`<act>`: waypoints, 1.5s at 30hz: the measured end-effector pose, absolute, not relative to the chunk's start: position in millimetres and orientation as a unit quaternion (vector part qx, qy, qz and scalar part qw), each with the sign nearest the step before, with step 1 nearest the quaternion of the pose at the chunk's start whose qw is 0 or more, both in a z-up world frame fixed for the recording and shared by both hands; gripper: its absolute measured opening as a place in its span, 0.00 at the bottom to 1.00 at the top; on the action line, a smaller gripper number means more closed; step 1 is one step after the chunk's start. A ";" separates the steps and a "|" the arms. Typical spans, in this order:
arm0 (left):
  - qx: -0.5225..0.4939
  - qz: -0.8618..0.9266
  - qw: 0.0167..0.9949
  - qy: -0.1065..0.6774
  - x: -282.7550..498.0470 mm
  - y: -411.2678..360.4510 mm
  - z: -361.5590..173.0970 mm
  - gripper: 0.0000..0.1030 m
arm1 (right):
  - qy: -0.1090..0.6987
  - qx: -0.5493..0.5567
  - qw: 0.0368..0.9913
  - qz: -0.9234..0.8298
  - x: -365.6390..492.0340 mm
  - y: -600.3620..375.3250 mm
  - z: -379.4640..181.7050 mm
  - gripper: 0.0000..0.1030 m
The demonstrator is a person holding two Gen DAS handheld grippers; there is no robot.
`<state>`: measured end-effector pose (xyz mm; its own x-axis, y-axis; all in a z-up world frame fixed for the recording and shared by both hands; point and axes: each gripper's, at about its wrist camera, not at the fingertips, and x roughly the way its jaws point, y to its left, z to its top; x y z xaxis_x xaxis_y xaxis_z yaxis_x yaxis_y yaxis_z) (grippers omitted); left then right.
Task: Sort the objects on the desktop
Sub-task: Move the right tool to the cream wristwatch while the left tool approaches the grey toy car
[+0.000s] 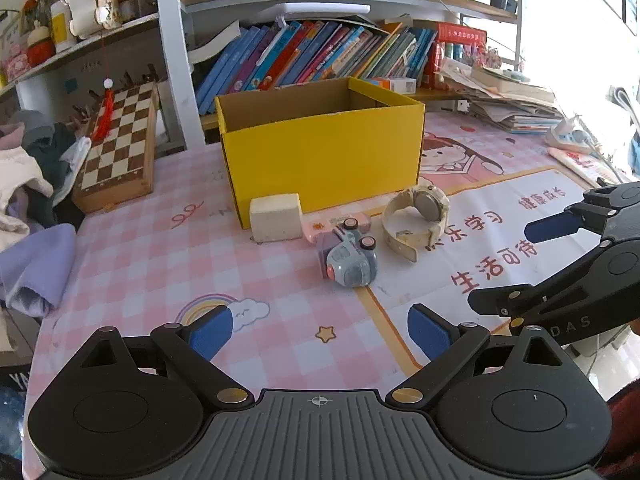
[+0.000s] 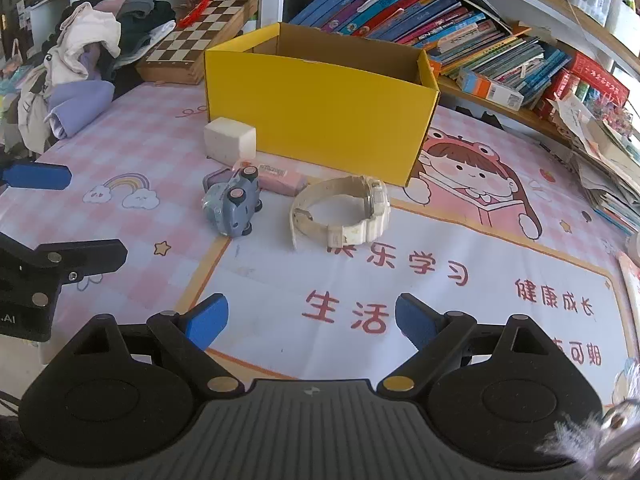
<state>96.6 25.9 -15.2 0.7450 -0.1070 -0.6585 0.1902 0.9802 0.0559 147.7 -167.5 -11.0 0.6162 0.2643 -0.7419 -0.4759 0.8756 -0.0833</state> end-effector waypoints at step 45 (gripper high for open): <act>0.054 -0.075 0.906 0.412 179.8 -0.6 -44.2 0.90 | 0.427 -0.167 0.843 0.281 269.9 -148.9 -35.7 0.87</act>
<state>179.8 -0.6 -44.2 0.6492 -0.0918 -0.7551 0.1813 0.9827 0.0364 269.9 -148.9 -35.7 0.4765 0.3312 -0.8144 -0.6170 0.7859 -0.0415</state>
